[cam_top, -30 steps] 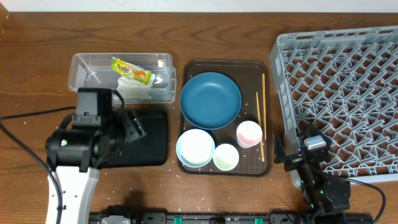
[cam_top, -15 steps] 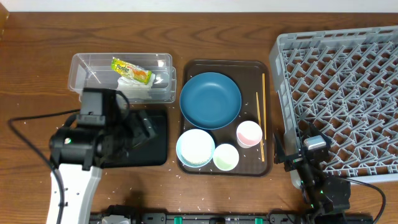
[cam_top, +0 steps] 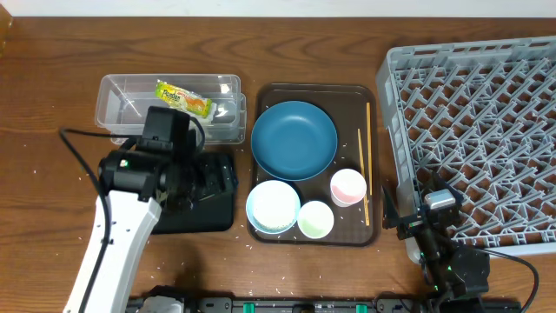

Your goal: Sort waste into correct bins and load items into the dishwasher rack

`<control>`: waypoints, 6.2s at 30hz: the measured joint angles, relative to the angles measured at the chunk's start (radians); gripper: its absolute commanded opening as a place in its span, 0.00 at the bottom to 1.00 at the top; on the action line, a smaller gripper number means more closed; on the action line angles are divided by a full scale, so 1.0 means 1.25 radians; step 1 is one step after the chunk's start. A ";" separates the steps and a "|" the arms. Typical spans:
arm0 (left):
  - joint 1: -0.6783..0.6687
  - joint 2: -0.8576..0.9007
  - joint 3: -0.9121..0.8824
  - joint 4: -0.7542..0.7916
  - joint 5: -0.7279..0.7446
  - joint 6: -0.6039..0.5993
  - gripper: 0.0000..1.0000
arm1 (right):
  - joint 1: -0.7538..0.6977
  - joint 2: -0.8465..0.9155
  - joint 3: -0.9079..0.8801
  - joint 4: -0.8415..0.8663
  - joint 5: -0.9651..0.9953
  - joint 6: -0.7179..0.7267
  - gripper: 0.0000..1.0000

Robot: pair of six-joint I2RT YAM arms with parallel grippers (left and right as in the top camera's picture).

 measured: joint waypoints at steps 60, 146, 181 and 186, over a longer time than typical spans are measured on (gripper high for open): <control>0.234 -0.038 0.006 0.071 -0.315 -0.116 0.96 | 0.000 0.001 0.000 0.396 -0.446 0.540 0.99; 0.234 -0.037 0.009 0.070 -0.315 -0.116 0.98 | 0.482 1.420 1.063 -0.804 0.257 0.712 0.94; 0.234 -0.037 0.009 0.070 -0.315 -0.116 0.98 | 0.454 1.268 1.002 -0.760 0.242 0.667 0.01; 0.234 -0.037 0.009 0.070 -0.315 -0.116 0.98 | 0.345 1.154 1.005 -0.758 0.245 0.609 0.01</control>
